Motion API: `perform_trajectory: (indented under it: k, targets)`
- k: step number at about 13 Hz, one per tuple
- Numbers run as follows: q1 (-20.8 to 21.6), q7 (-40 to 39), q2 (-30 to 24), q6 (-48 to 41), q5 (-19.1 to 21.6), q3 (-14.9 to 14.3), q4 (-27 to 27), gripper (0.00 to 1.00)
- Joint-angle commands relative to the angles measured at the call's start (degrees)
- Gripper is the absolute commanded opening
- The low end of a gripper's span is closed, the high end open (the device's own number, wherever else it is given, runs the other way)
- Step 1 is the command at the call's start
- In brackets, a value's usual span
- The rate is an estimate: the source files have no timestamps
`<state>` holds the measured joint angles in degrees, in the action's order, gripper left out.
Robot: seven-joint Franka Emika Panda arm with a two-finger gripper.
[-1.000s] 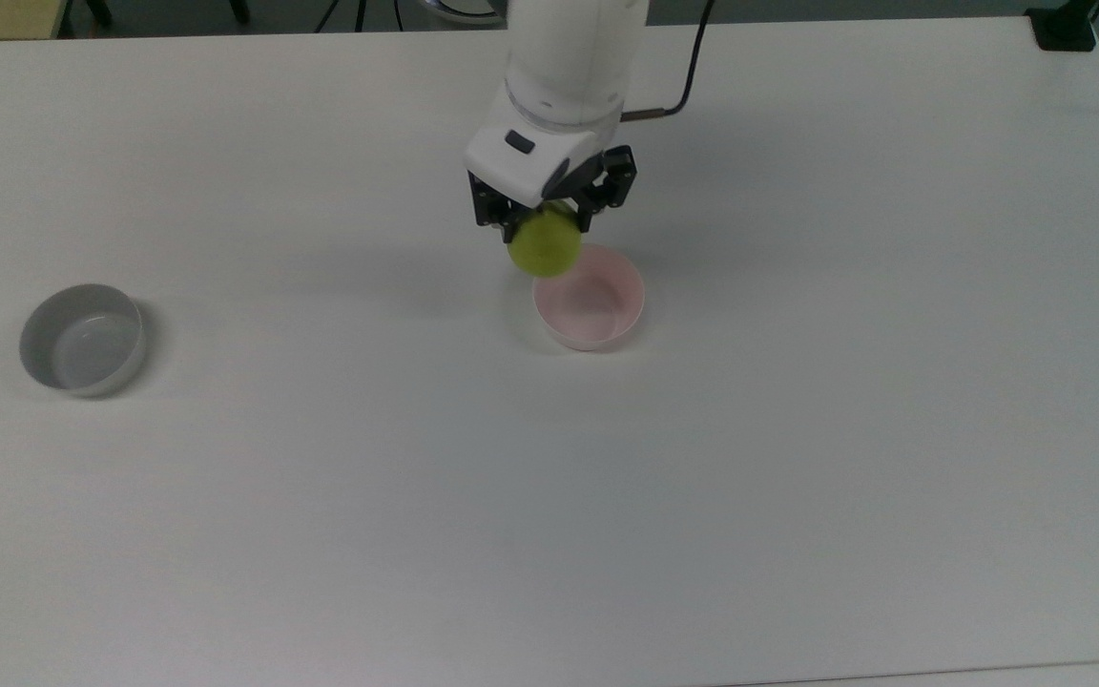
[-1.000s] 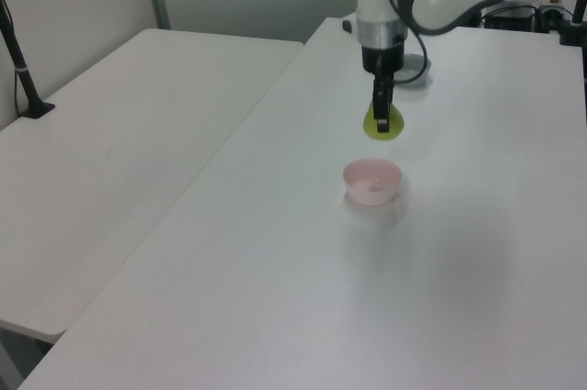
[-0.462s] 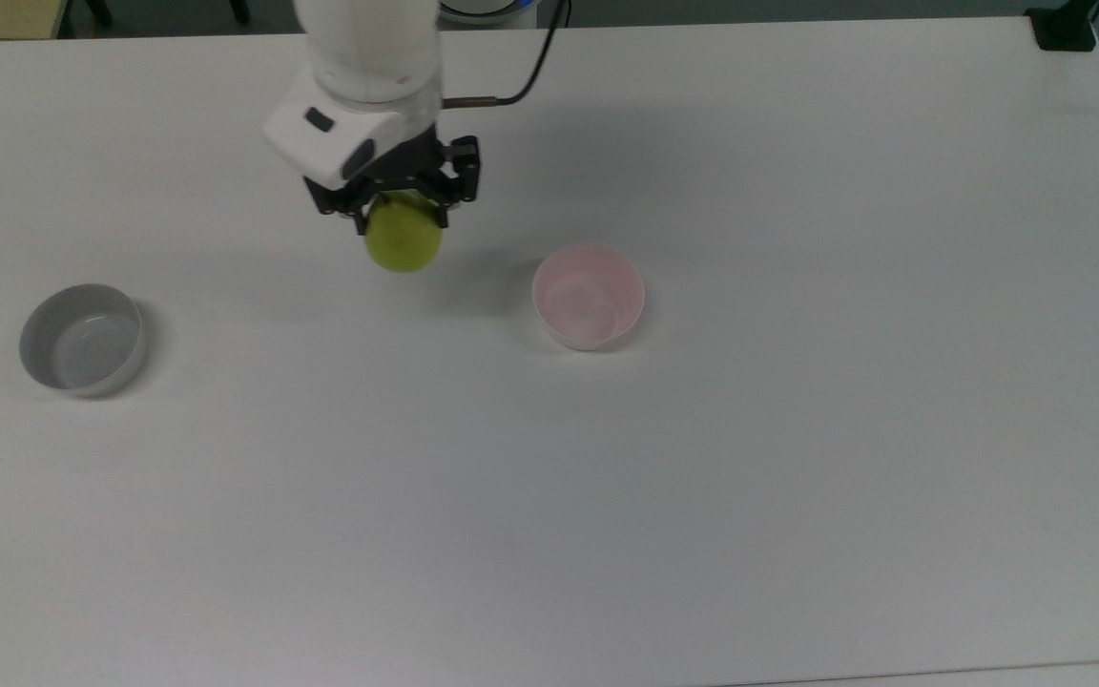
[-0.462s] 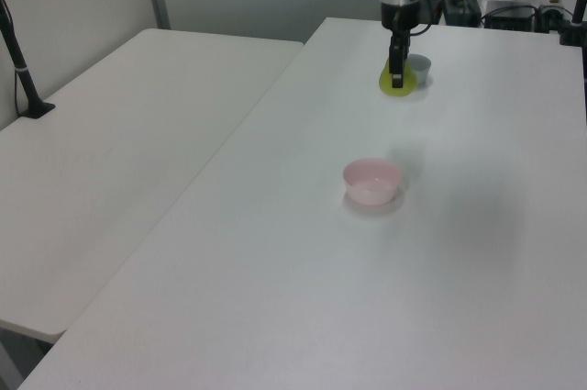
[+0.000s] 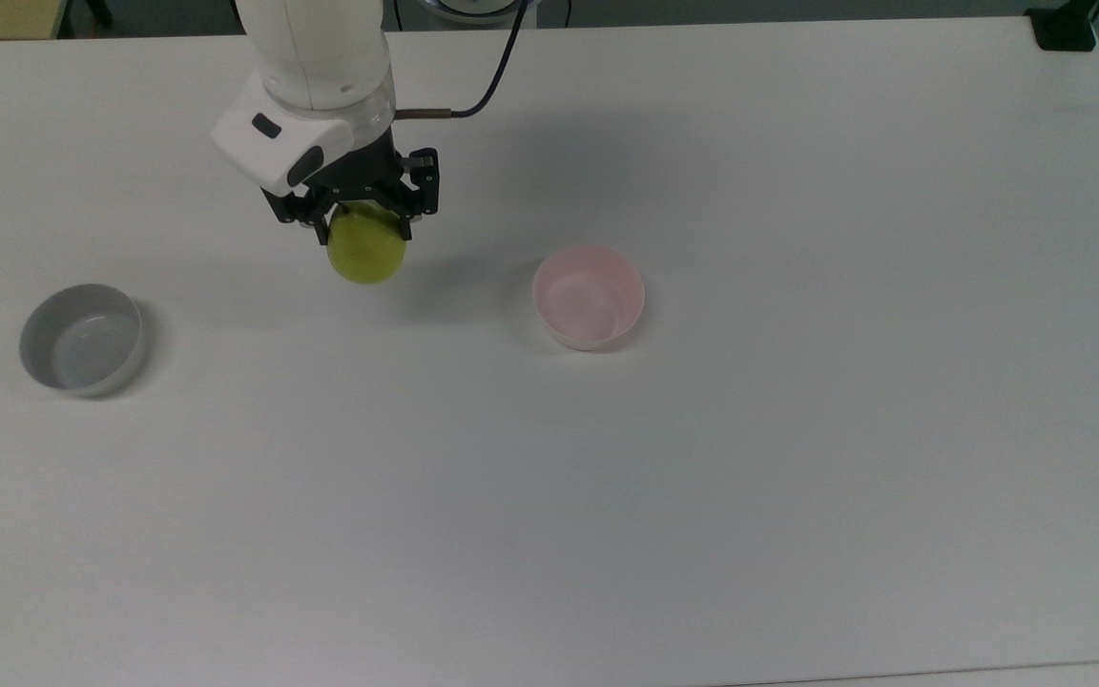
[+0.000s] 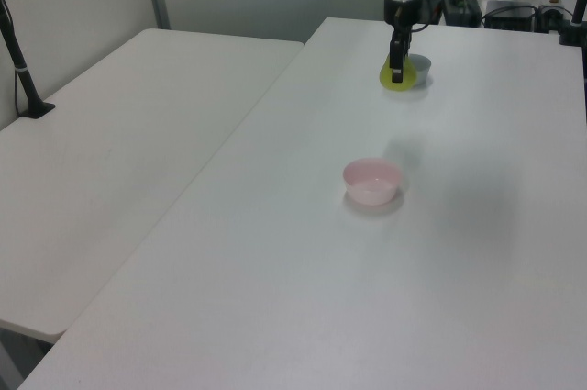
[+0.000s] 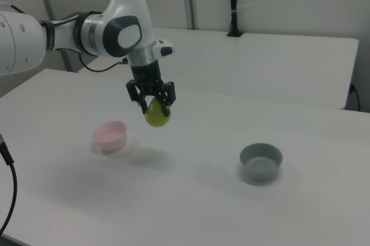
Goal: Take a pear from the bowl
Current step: 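Lower the pear onto the table between the bowls and open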
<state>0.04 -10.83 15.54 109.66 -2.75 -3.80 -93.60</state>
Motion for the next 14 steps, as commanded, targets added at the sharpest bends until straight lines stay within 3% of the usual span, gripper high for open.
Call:
perform_trajectory:
  k: [1,8,14]
  targets:
    - [0.04,-1.04,1.07,3.54,1.00,-0.16,-1.93,0.58]
    - [0.13,-0.42,8.53,11.10,0.56,-0.16,-2.47,0.60]
    - [0.13,-0.42,10.91,13.57,0.38,-0.16,-2.29,0.67]
